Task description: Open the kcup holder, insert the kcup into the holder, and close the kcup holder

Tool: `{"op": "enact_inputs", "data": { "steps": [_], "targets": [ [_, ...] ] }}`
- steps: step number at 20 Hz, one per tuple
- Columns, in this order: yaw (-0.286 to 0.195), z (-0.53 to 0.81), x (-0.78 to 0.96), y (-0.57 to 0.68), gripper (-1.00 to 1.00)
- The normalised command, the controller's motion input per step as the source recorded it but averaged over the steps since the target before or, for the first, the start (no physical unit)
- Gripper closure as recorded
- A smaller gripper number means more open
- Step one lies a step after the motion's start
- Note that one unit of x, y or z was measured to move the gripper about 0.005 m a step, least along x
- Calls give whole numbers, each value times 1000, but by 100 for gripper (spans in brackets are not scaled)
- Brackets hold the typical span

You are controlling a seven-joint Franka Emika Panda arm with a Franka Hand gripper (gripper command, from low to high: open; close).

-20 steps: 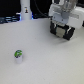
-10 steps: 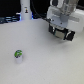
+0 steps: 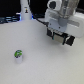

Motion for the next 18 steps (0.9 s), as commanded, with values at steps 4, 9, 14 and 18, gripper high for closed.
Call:
{"op": "enact_inputs", "data": {
  "steps": [4,9,14,18],
  "targets": [
    [-53,209,902,-366,100],
    [-50,161,810,-405,100],
    [-71,219,163,-106,-100],
    [-125,358,195,-170,-100]
  ]
}}
